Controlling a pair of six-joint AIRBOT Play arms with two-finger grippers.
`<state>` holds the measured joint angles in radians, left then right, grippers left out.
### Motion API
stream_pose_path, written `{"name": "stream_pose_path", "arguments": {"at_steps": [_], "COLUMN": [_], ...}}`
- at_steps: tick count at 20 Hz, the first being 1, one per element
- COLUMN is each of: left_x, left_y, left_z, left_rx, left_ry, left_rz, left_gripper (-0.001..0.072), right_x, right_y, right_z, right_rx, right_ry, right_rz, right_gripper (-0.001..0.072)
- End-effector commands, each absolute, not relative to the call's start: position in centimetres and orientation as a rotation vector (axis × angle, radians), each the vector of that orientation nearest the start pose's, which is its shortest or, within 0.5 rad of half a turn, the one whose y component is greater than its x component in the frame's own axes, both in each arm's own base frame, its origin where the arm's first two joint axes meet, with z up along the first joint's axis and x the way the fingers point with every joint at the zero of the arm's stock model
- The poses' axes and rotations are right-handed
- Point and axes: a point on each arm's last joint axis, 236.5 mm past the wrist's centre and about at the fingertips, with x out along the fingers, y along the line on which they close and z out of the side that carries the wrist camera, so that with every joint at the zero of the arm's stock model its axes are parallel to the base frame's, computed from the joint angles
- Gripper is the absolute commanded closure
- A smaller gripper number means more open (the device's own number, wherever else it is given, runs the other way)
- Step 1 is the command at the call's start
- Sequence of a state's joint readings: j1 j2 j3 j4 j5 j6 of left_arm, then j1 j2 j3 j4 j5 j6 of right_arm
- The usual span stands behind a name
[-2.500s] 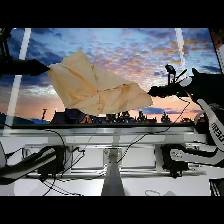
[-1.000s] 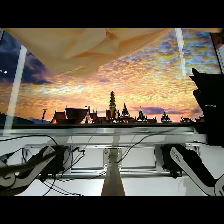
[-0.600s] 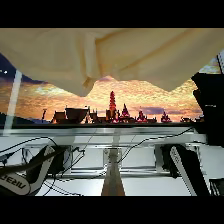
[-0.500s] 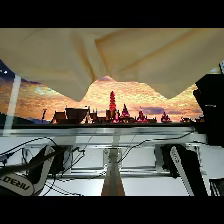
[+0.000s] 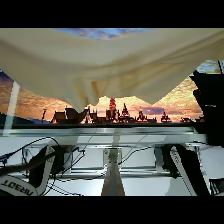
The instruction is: Fold the clothes and pants, and hang the long-sleeved shirts on hangers.
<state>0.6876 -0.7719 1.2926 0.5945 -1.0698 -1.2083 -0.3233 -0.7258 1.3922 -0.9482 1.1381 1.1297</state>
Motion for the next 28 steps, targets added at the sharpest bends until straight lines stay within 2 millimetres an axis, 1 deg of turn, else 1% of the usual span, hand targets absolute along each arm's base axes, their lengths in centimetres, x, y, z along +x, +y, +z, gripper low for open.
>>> {"name": "stream_pose_path", "arguments": {"at_steps": [1,2,3,4,5,6,8,9,10,11,12,13,14,15,16,17,18,19,20,21,22,24,25,26,27,28], "left_x": [37.6,39.4,41.3,43.4,45.8,48.0,51.7,52.5,52.9,52.9,52.7,52.0,51.0,49.3,47.2,44.6,41.8,39.3,37.0,35.3,34.1,32.6,32.4,32.6,33.4,34.4], "left_y": [4.3,2.3,0.6,-0.6,-1.3,-1.4,-0.1,0.8,1.4,2.3,2.9,3.5,3.9,4.2,4.2,4.3,4.6,5.0,5.2,4.9,4.3,3.0,2.2,1.2,0.1,-1.0], "left_z": [22.3,18.7,15.6,13.4,11.7,10.5,8.5,7.5,6.4,5.2,4.6,4.0,3.4,2.5,1.6,0.6,-0.6,-1.7,-2.6,-3.3,-4.0,-5.9,-6.7,-7.4,-7.5,-7.2], "left_rx": [-0.534,-0.552,-0.537,-0.534,-0.566,-0.612,-0.716,-0.736,-0.735,-0.725,-0.711,-0.691,-0.664,-0.641,-0.636,-0.632,-0.623,-0.594,-0.561,-0.566,-0.591,-0.632,-0.655,-0.687,-0.722,-0.752], "left_ry": [0.562,0.646,0.700,0.723,0.711,0.677,0.597,0.586,0.591,0.608,0.625,0.659,0.708,0.784,0.874,0.980,1.094,1.194,1.272,1.330,1.366,1.406,1.404,1.385,1.349,1.306], "left_rz": [-0.128,-0.183,-0.226,-0.245,-0.232,-0.201,-0.103,-0.065,-0.040,-0.019,-0.010,-0.015,-0.028,-0.053,-0.087,-0.121,-0.146,-0.165,-0.196,-0.224,-0.241,-0.250,-0.255,-0.264,-0.283,-0.315], "left_gripper": [0.0695,0.0694,0.0695,0.0694,0.0693,0.0693,0.0693,0.0690,0.0589,0.0198,0.0013,0.0005,0.0006,0.0014,0.0014,0.0015,0.0034,0.0081,0.0089,0.0091,0.0091,0.0091,0.0091,0.0091,0.0091,0.0091], "right_x": [38.3,40.8,43.1,45.6,47.6,49.4,51.7,52.3,52.5,52.7,52.7,52.5,52.3,52.0,51.8,51.6,51.4,51.3,51.2,51.1,51.0,50.9,50.8,50.8,50.7,50.6], "right_y": [4.3,4.6,4.7,4.5,4.2,3.8,3.2,3.0,3.1,2.7,2.4,2.0,1.5,0.9,0.6,0.5,0.6,0.6,0.7,0.8,0.9,1.0,1.0,1.0,1.1,1.1], "right_z": [22.8,19.9,17.4,14.8,12.5,10.4,7.3,6.2,5.6,5.2,5.0,4.8,4.5,4.1,3.8,3.5,3.4,3.3,3.2,3.2,3.1,3.0,3.0,3.0,2.9,2.9], "right_rx": [0.367,0.453,0.497,0.517,0.536,0.550,0.563,0.566,0.565,0.552,0.526,0.491,0.446,0.390,0.356,0.336,0.335,0.337,0.340,0.341,0.342,0.343,0.343,0.343,0.344,0.344], "right_ry": [0.632,0.678,0.708,0.721,0.726,0.724,0.722,0.725,0.731,0.732,0.732,0.739,0.751,0.763,0.776,0.789,0.799,0.806,0.811,0.815,0.820,0.825,0.828,0.831,0.834,0.837], "right_rz": [0.406,0.418,0.409,0.377,0.340,0.297,0.235,0.217,0.212,0.200,0.191,0.185,0.177,0.168,0.164,0.164,0.170,0.172,0.176,0.179,0.182,0.186,0.187,0.189,0.191,0.192], "right_gripper": [0.0699,0.0698,0.0698,0.0698,0.0698,0.0698,0.0698,0.0697,0.0655,0.0430,0.0163,0.0087,0.0090,0.0092,0.0093,0.0093,0.0093,0.0093,0.0093,0.0093,0.0093,0.0093,0.0094,0.0094,0.0093,0.0093]}}
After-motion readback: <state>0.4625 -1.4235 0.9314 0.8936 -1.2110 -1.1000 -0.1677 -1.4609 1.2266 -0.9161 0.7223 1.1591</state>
